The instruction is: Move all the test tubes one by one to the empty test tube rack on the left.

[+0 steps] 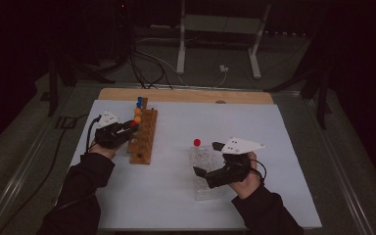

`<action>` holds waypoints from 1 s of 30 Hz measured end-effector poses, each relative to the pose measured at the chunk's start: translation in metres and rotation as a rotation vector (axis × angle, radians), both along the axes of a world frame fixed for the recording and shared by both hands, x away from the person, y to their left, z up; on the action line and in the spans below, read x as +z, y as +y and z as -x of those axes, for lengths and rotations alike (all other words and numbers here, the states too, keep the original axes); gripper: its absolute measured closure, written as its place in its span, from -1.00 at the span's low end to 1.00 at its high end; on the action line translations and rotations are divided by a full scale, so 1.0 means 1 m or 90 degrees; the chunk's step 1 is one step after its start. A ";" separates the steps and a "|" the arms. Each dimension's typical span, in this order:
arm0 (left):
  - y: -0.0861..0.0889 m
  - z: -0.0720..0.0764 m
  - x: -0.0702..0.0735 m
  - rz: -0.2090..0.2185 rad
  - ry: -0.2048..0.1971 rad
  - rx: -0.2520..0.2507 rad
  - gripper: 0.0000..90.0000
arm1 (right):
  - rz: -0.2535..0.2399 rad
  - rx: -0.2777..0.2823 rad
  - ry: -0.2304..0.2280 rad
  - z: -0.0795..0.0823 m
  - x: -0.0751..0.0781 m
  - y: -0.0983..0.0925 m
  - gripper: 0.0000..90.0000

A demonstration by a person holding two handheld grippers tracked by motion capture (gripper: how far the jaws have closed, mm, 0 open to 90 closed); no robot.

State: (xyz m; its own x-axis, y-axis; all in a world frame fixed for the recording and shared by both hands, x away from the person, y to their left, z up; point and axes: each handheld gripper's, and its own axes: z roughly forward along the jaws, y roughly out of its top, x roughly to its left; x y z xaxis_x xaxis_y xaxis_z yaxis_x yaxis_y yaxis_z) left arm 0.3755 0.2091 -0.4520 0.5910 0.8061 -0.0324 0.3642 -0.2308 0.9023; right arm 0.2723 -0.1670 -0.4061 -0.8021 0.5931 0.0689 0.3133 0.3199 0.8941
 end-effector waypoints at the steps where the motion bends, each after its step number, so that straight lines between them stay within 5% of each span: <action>1: 0.000 0.000 0.000 -0.005 -0.002 0.000 0.59 | 0.000 0.001 0.001 0.000 0.000 0.000 -1.00; 9: 0.000 0.001 0.003 -0.008 0.011 -0.012 0.52 | -0.006 0.001 -0.003 0.000 0.004 -0.002 -1.00; 18: -0.005 0.024 0.017 -0.009 0.001 -0.025 -0.64 | -0.009 -0.007 -0.004 -0.009 0.008 -0.013 -1.00; 30: -0.012 0.066 0.024 -0.011 -0.012 -0.092 -0.96 | 0.036 -0.043 0.041 -0.031 -0.019 -0.012 -0.60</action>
